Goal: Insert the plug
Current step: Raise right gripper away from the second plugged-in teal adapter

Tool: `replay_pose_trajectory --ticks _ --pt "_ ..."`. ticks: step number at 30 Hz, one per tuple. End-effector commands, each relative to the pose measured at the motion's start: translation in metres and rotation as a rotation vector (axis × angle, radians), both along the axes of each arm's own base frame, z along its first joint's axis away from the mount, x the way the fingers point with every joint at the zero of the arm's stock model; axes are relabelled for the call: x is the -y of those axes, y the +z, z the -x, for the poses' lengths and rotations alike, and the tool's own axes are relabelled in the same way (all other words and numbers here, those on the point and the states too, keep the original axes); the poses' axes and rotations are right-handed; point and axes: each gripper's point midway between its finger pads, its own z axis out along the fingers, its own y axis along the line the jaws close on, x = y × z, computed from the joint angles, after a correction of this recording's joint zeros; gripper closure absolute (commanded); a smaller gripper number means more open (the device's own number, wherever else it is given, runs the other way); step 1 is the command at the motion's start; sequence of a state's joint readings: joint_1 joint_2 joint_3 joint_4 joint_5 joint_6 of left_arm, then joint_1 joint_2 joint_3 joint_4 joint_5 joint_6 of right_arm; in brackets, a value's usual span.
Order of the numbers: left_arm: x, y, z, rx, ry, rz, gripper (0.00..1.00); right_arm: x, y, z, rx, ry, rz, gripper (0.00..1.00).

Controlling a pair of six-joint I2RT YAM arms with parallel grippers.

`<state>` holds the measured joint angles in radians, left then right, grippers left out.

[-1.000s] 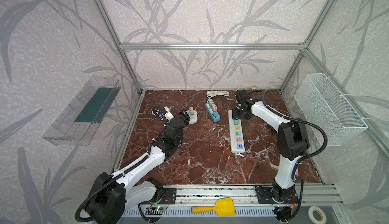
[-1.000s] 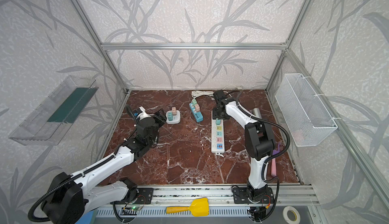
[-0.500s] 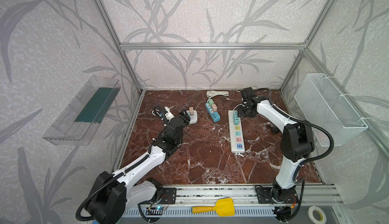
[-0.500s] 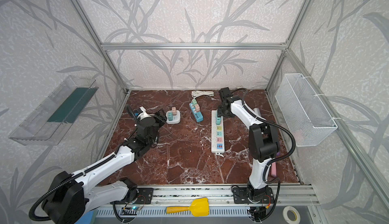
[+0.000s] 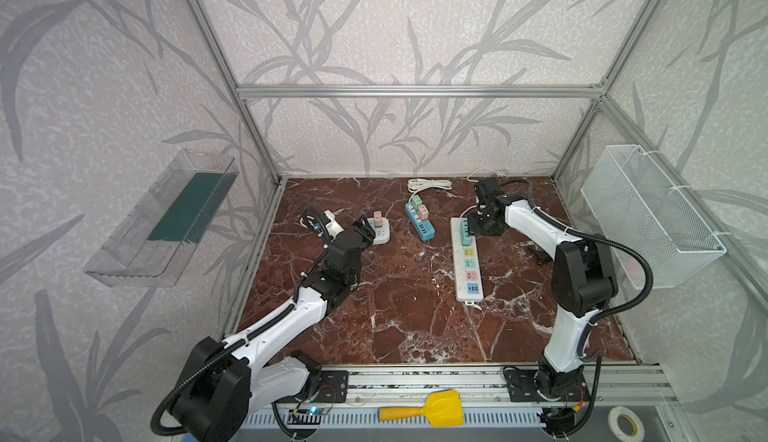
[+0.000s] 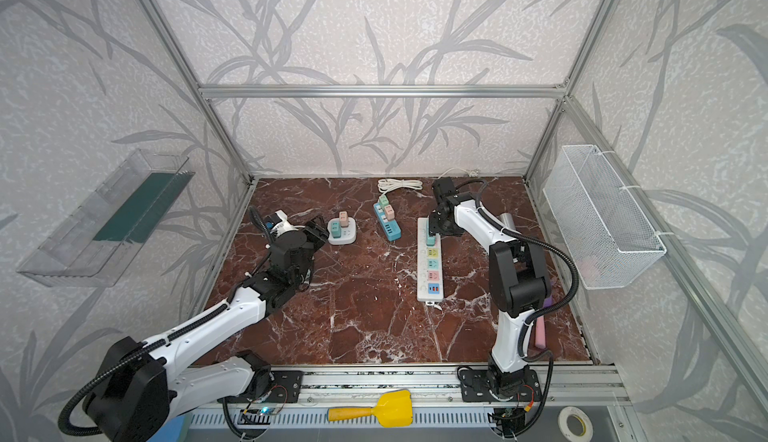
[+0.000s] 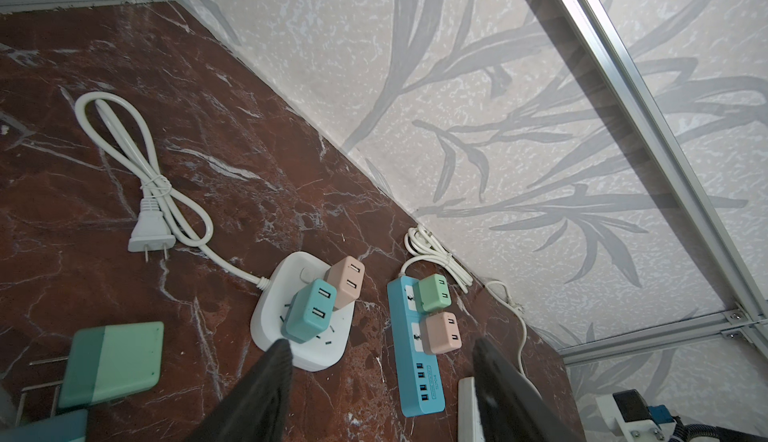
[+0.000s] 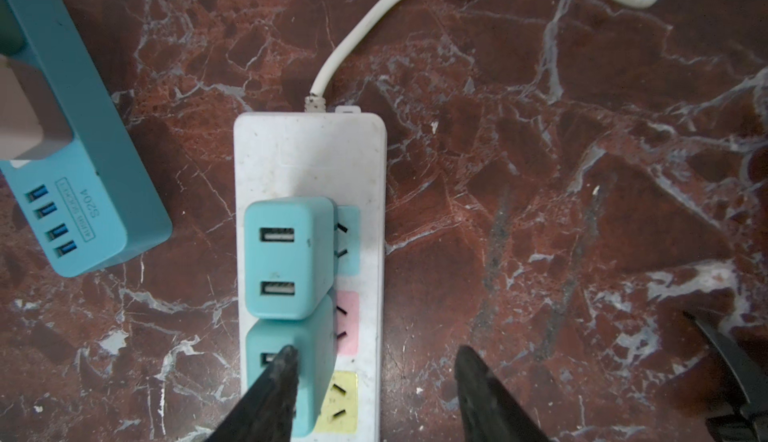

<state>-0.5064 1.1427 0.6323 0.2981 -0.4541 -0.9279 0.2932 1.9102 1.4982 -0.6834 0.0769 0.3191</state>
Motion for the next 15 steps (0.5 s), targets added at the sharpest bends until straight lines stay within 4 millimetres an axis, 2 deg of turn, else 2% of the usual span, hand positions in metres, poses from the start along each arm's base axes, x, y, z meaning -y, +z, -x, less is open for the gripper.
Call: replay_pose_trajectory --ticks 1,9,15 --pt "-0.003 0.003 -0.002 0.002 0.021 0.017 0.31 0.009 -0.018 0.016 -0.080 -0.003 0.036 0.40" --pt "-0.003 0.001 -0.003 -0.003 0.021 0.020 0.31 -0.003 0.032 0.006 0.046 0.032 -0.020 0.39" --pt "-0.005 0.000 -0.003 -0.006 0.027 0.012 0.31 -0.005 0.025 0.002 0.037 0.045 -0.016 0.39"
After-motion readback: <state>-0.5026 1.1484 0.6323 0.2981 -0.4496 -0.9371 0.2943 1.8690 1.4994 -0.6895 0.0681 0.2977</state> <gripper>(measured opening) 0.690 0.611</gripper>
